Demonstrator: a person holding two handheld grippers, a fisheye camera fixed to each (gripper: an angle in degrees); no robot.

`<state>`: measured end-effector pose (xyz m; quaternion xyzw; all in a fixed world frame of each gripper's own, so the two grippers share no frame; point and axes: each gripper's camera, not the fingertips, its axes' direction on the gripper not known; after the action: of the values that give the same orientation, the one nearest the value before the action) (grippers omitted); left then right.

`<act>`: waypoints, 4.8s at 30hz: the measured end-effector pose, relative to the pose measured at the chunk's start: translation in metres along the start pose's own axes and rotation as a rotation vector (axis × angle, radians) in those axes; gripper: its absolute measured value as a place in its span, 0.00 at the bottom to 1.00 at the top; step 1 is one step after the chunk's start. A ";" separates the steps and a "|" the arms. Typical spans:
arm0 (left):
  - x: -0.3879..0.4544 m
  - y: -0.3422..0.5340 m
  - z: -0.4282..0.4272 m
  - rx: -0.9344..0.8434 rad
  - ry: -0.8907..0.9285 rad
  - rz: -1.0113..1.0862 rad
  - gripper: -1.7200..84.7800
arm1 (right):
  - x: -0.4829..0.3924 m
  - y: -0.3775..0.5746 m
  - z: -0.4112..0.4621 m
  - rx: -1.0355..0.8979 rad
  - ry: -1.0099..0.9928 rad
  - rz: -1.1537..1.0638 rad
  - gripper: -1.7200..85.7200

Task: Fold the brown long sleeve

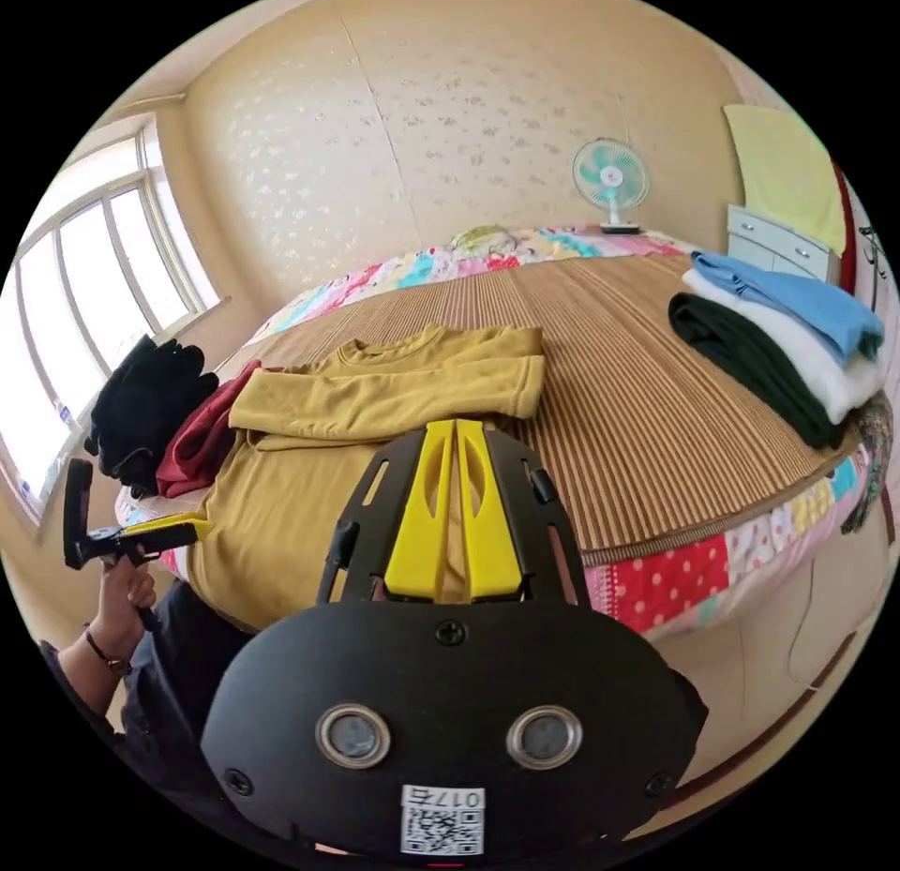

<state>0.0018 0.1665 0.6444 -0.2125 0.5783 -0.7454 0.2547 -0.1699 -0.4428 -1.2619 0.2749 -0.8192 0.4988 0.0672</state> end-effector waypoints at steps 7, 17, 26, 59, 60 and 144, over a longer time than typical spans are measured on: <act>0.062 -0.044 0.040 -0.051 -0.236 0.026 0.13 | -0.031 0.004 0.054 -0.276 0.087 -0.051 0.04; 0.074 -0.143 0.097 -0.013 -0.254 -0.037 0.09 | -0.044 -0.088 0.147 -0.416 0.158 -0.073 0.04; 0.074 -0.182 0.119 0.014 -0.285 -0.035 0.08 | -0.035 -0.120 0.189 -0.384 0.103 -0.040 0.03; -0.012 -0.014 0.012 0.038 -0.293 -0.163 0.11 | -0.010 -0.126 0.199 -0.400 0.027 -0.013 0.03; -0.012 -0.015 0.012 0.036 -0.304 -0.161 0.11 | -0.009 -0.126 0.198 -0.412 0.034 -0.016 0.03; 0.115 -0.096 0.074 0.187 -0.507 0.091 0.16 | -0.045 -0.056 0.119 -0.200 0.309 -0.144 0.04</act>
<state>-0.0560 0.0582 0.7582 -0.3418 0.4334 -0.7064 0.4430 -0.0834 -0.5466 -1.2946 0.2448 -0.8230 0.4450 0.2546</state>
